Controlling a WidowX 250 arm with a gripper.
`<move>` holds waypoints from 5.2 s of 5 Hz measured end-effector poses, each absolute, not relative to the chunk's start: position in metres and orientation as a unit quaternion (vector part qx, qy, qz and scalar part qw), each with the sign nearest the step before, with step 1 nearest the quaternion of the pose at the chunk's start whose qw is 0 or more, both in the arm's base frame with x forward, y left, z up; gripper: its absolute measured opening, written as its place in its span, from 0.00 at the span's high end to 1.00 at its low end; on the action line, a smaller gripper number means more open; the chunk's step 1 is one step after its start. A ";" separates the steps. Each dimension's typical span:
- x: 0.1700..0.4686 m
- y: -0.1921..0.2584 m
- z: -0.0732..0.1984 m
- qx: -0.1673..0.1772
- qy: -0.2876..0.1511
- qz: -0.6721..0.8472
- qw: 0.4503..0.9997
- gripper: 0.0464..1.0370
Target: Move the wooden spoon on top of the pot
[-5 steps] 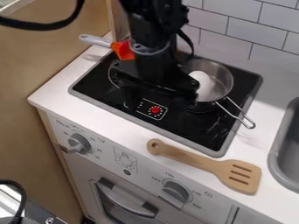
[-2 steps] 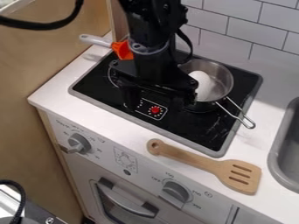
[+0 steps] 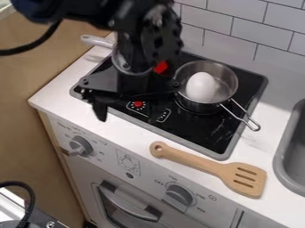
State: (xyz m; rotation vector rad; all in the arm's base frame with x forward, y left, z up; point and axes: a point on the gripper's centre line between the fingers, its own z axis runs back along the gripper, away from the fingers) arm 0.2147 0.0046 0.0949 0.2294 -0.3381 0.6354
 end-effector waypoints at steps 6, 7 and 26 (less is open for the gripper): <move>0.222 0.002 0.087 0.067 -0.277 0.702 0.653 0.04; 0.225 -0.010 0.083 0.031 -0.265 0.719 0.643 0.04; 0.249 -0.067 0.014 -0.029 -0.159 0.807 0.568 0.58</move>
